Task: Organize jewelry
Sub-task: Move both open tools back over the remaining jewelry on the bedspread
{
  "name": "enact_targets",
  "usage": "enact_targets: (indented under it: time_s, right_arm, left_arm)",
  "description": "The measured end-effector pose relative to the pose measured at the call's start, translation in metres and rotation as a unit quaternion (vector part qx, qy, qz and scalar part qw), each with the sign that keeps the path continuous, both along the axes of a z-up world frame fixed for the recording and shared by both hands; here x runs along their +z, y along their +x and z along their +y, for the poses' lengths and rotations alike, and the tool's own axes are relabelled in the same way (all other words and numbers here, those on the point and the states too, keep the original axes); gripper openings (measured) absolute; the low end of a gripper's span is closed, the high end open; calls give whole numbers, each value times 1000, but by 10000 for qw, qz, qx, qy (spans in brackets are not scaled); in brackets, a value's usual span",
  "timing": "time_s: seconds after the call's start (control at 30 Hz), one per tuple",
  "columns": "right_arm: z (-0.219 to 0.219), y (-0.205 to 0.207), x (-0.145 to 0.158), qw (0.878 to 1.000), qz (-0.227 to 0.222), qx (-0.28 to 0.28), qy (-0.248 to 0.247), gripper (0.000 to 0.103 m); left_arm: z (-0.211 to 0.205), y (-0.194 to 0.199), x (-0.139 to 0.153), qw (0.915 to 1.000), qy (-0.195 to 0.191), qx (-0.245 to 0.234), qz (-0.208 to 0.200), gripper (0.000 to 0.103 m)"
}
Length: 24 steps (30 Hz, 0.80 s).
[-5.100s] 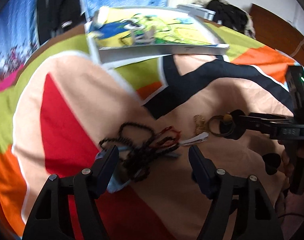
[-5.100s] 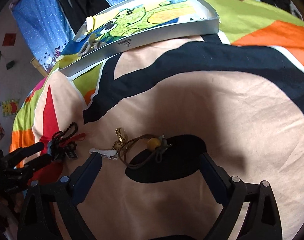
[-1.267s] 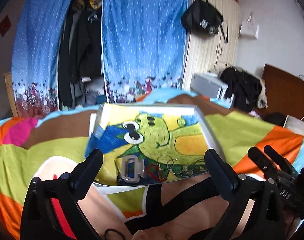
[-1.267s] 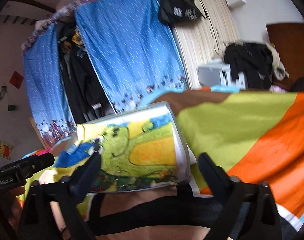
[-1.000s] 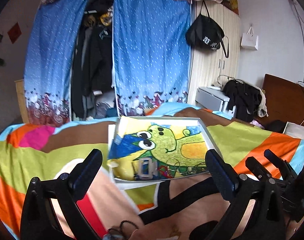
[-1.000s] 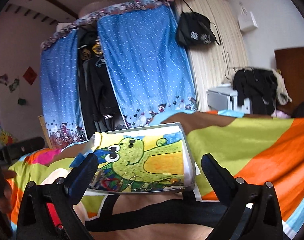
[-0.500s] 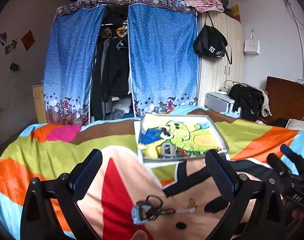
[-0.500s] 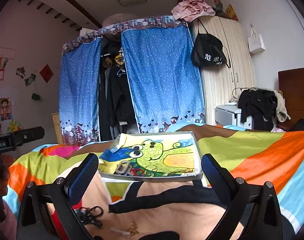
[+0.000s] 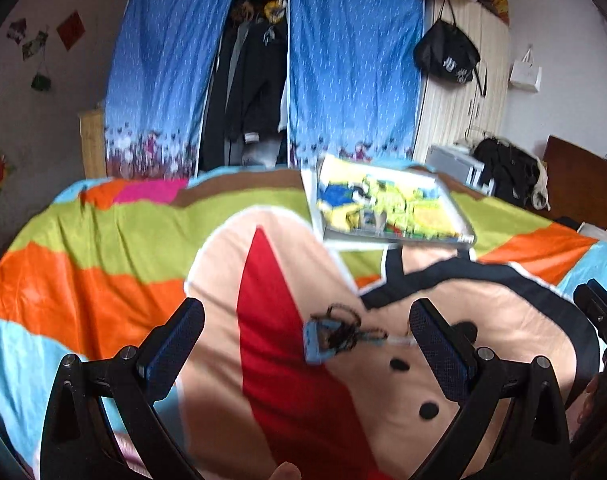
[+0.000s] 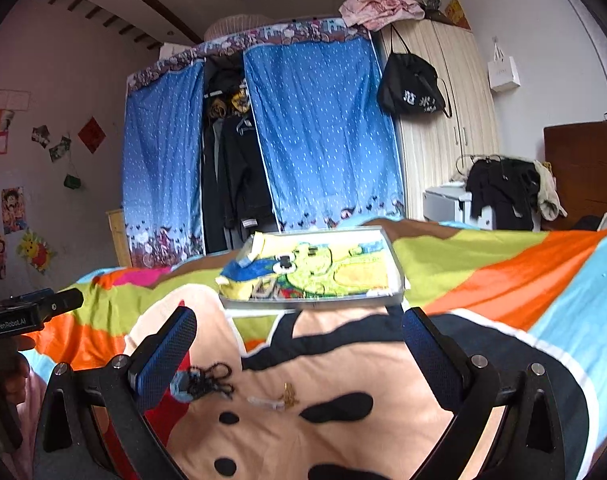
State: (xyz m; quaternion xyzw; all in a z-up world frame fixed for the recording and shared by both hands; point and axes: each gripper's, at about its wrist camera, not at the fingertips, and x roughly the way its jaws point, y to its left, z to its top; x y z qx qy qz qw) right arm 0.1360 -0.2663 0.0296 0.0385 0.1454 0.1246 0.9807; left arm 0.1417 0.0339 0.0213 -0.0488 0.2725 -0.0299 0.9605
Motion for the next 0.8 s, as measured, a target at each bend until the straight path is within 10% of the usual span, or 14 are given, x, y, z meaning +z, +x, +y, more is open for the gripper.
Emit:
enact_targets:
  time_s: [0.8]
  right_arm:
    - [26,50,-78,9629,2653,348,-343,103]
  left_arm:
    - [5,92,-81,9643,-573,-28,2584,100]
